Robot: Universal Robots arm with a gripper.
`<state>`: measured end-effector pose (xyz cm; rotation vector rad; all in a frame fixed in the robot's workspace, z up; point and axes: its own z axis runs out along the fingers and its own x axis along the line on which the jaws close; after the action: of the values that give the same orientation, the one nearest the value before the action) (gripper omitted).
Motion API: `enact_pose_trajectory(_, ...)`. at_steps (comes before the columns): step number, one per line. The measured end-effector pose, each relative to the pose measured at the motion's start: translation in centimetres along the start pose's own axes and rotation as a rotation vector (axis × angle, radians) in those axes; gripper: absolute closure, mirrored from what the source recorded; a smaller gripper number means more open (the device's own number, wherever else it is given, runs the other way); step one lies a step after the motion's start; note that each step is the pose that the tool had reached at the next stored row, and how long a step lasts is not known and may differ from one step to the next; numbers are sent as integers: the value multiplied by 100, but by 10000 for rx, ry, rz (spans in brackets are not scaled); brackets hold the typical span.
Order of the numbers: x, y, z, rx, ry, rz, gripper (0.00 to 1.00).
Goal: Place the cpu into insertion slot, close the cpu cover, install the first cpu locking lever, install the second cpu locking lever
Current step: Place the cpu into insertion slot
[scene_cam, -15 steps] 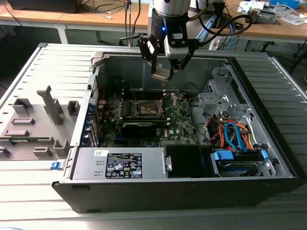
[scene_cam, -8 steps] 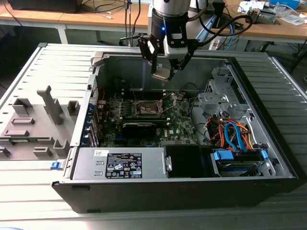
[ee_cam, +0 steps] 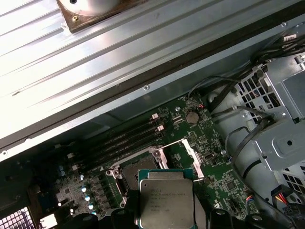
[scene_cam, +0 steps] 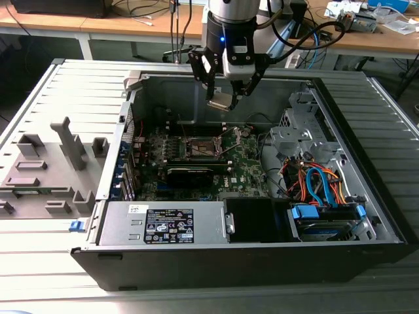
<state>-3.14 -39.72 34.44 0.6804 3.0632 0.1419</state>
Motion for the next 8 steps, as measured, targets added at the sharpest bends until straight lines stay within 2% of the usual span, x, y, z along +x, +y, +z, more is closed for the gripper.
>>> enact_pose_trajectory(8,0,0,0,0,-18,184,45)
